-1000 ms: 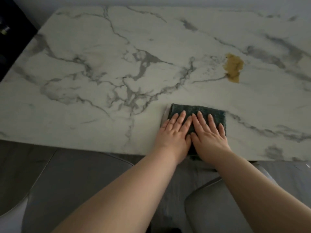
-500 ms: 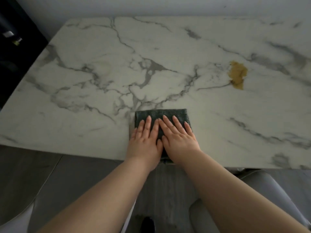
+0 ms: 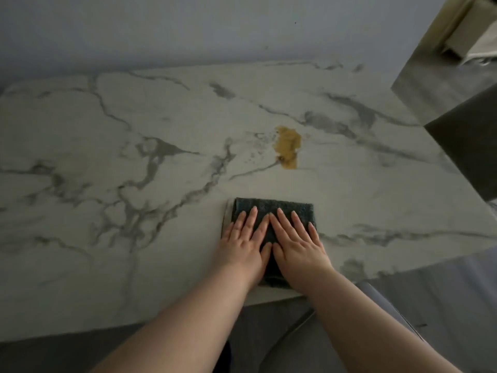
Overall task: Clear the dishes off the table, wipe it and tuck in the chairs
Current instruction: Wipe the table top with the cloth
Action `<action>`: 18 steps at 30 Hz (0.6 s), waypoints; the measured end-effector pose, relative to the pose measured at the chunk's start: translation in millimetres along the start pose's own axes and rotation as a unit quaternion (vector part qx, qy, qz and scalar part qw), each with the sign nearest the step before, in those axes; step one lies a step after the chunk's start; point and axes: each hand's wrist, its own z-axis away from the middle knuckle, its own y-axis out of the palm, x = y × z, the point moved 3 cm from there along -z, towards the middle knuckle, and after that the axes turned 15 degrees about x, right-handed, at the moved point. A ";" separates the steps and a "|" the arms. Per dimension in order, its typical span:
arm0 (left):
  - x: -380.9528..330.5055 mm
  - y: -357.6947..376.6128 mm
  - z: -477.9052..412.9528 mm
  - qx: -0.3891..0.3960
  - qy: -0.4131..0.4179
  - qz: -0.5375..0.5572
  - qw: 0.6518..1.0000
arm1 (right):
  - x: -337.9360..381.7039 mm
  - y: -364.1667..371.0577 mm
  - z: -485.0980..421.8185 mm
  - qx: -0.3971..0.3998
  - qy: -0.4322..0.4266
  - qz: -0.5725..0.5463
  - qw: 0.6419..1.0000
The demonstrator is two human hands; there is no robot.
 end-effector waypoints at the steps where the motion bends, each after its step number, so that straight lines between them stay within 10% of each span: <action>1: 0.2 -5.6 -9.0 -0.002 0.002 -0.004 1.000 | -2.8 -5.3 -6.9 -0.004 0.005 0.000 1.000; 18: 20.2 -139.0 -228.1 -0.016 0.036 -0.066 0.997 | -57.9 -136.6 -207.5 -0.036 0.076 0.024 0.996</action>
